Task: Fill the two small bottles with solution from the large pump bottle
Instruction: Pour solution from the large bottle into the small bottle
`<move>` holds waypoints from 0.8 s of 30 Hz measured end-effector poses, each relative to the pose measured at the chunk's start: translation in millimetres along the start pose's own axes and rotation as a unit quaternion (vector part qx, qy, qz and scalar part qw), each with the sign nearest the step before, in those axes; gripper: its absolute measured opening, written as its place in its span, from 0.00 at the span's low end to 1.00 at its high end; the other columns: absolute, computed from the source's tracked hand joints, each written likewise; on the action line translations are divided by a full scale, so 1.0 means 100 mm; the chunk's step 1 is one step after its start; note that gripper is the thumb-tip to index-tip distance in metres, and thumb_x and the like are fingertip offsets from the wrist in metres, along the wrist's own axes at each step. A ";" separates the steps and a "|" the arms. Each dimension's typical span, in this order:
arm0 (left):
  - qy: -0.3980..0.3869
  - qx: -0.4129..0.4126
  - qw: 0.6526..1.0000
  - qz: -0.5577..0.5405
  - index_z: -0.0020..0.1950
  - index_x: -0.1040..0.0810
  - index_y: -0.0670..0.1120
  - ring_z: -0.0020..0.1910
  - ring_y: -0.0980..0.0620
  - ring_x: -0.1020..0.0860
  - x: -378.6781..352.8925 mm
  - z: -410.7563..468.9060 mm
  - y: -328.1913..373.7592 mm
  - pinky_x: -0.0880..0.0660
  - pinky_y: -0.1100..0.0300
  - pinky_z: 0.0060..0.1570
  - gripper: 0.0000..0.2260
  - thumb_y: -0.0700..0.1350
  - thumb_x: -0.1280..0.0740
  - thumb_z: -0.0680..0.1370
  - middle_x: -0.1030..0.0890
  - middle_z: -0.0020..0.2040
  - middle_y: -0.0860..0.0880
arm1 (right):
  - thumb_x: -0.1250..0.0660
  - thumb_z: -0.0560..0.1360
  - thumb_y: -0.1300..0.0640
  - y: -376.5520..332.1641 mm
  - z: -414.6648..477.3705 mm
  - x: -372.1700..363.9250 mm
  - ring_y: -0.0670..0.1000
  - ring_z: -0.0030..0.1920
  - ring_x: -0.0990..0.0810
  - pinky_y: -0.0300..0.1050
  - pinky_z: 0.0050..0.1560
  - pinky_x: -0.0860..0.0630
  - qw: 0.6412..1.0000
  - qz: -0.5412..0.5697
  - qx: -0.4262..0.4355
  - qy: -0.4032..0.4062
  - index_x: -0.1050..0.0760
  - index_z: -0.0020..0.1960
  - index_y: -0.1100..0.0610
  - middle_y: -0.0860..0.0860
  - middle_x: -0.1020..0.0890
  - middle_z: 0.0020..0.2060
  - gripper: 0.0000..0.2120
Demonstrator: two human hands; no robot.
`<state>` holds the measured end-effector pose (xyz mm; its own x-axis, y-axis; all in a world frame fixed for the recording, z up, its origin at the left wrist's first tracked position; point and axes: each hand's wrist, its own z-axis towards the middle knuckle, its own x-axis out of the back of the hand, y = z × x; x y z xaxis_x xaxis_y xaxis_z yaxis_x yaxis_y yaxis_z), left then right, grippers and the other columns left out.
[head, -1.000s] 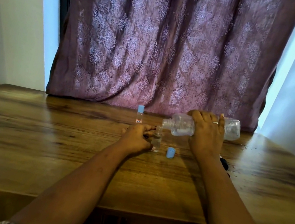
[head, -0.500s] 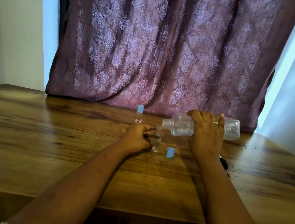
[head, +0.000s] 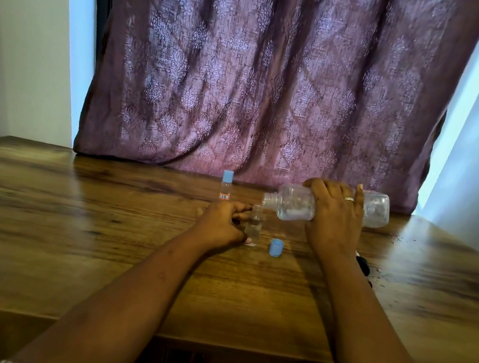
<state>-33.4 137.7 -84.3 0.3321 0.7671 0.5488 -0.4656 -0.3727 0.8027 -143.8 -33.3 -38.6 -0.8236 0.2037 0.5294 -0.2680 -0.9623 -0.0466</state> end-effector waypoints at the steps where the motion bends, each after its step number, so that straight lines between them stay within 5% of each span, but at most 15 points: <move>1: 0.001 0.001 1.000 -0.001 0.72 0.24 0.53 0.67 0.47 0.22 0.00 0.00 0.00 0.30 0.38 0.71 0.41 0.52 0.24 0.57 0.17 0.66 0.53 | 0.27 0.62 0.66 0.00 0.00 0.00 0.58 0.57 0.26 0.59 0.70 0.45 1.000 -0.001 0.000 0.002 0.25 0.54 0.52 0.52 0.20 0.50 0.23; 4: -0.002 -0.003 1.000 -0.011 0.69 0.23 0.57 0.66 0.48 0.22 -0.01 -0.01 0.00 0.30 0.37 0.71 0.37 0.50 0.22 0.59 0.17 0.65 0.54 | 0.28 0.61 0.67 0.00 0.00 0.00 0.58 0.56 0.26 0.60 0.70 0.45 1.000 0.000 0.003 0.007 0.25 0.54 0.52 0.52 0.20 0.50 0.23; 7: -0.013 -0.002 1.000 -0.022 0.51 0.23 0.77 0.63 0.47 0.20 -0.01 -0.04 0.03 0.29 0.37 0.69 0.28 0.51 0.24 0.57 0.16 0.60 0.56 | 0.28 0.61 0.68 -0.01 -0.01 0.00 0.59 0.56 0.25 0.60 0.69 0.44 1.000 0.001 0.004 0.007 0.25 0.54 0.53 0.52 0.20 0.50 0.24; 10: -0.017 0.000 1.000 -0.022 0.42 0.28 0.83 0.64 0.47 0.21 -0.01 -0.05 0.05 0.29 0.37 0.70 0.27 0.51 0.25 0.57 0.16 0.59 0.55 | 0.27 0.61 0.68 0.00 -0.01 0.00 0.59 0.56 0.25 0.60 0.69 0.44 1.000 0.000 0.005 0.007 0.25 0.54 0.53 0.53 0.20 0.50 0.24; 14: -0.018 -0.007 1.000 -0.014 0.49 0.21 0.73 0.64 0.48 0.21 0.00 -0.04 0.03 0.29 0.37 0.70 0.24 0.52 0.25 0.57 0.15 0.60 0.56 | 0.27 0.61 0.67 0.00 0.00 -0.02 0.57 0.56 0.25 0.60 0.69 0.44 1.000 -0.002 0.007 0.012 0.25 0.53 0.52 0.51 0.20 0.50 0.23; 18: -0.007 -0.010 1.000 -0.004 0.66 0.21 0.57 0.64 0.49 0.20 0.00 -0.04 0.06 0.29 0.36 0.70 0.36 0.52 0.25 0.57 0.15 0.60 0.56 | 0.28 0.61 0.68 0.01 0.00 -0.03 0.57 0.55 0.25 0.59 0.69 0.43 1.000 -0.007 0.005 0.020 0.25 0.53 0.51 0.50 0.20 0.49 0.23; 24: -0.008 -0.007 1.000 -0.017 0.66 0.21 0.56 0.66 0.49 0.21 0.00 -0.06 0.05 0.30 0.37 0.70 0.36 0.53 0.24 0.57 0.16 0.62 0.56 | 0.27 0.61 0.67 0.01 0.00 -0.04 0.56 0.54 0.25 0.60 0.68 0.41 1.000 -0.013 0.006 0.023 0.26 0.53 0.50 0.50 0.20 0.49 0.23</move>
<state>-40.9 139.0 -81.5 0.3606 0.7707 0.5253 -0.4647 -0.3399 0.8176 -140.7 -35.4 -40.7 -0.8389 0.2357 0.4905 -0.2835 -0.9587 -0.0242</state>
